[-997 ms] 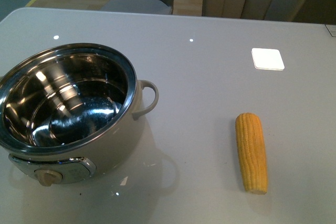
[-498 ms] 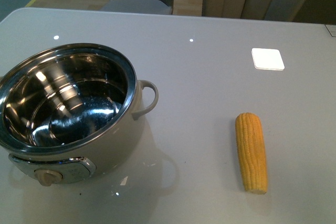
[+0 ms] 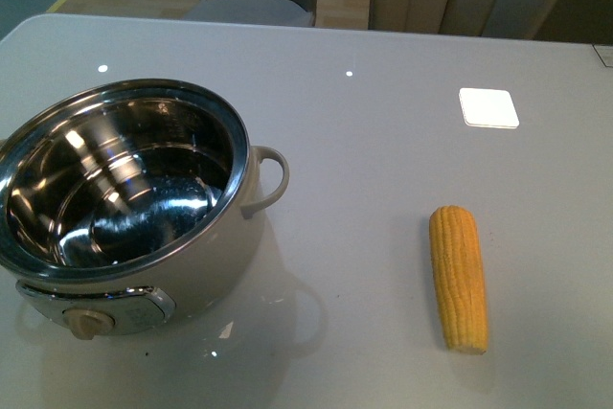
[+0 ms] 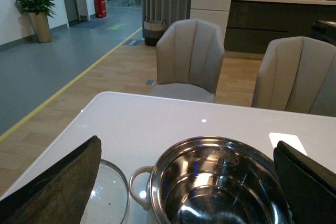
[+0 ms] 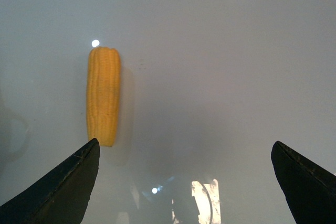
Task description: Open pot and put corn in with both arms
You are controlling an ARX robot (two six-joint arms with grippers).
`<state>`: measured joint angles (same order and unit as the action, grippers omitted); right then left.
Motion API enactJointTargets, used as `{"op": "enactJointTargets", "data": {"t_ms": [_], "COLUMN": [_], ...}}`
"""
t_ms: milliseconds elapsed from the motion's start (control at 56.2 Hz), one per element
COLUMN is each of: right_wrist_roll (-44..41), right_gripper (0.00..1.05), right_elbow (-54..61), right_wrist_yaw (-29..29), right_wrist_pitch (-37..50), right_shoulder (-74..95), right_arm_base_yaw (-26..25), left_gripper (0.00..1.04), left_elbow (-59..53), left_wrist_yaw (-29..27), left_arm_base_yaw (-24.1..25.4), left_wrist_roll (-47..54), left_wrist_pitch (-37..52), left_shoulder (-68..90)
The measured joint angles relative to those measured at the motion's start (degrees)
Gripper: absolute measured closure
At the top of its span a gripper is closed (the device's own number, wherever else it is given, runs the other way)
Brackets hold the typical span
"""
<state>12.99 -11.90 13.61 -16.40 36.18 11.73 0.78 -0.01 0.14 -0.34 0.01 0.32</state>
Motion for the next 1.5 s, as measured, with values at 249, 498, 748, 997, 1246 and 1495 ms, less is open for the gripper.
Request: {"op": "enactJointTargets", "data": {"t_ms": [249,498,748,997,1246,1495], "right_wrist_roll": [3.8,4.3,2.2,2.2,1.7,0.4], "right_gripper": [0.09,0.09,0.09,0.09,0.09,0.09], "right_elbow": [-4.2,-8.6,-16.4,-20.7,-24.3,-28.5], "right_wrist_yaw": [-0.1,0.3,2.1,0.8,-0.1,-0.1], "right_wrist_pitch": [13.9,30.9,39.3,40.9,41.3,41.3], "right_shoulder": [23.0,51.5,68.8,78.0,83.2,89.0], "right_arm_base_yaw": [7.1,9.4,11.3,11.7,10.8,9.7], "left_gripper": [0.07,0.07,0.07,0.07,0.07,0.07], "left_elbow": [0.0,0.0,0.0,0.0,0.0,0.0], "left_wrist_yaw": [0.0,0.0,0.0,0.0,0.0,0.0], "left_arm_base_yaw": [0.0,0.0,0.0,0.0,0.0,0.0], "left_wrist_roll": [0.0,0.0,0.0,0.0,0.0,0.0], "left_wrist_pitch": [0.0,0.0,0.0,0.0,0.0,0.0], "left_shoulder": [0.0,0.0,0.0,0.0,0.0,0.0]}}
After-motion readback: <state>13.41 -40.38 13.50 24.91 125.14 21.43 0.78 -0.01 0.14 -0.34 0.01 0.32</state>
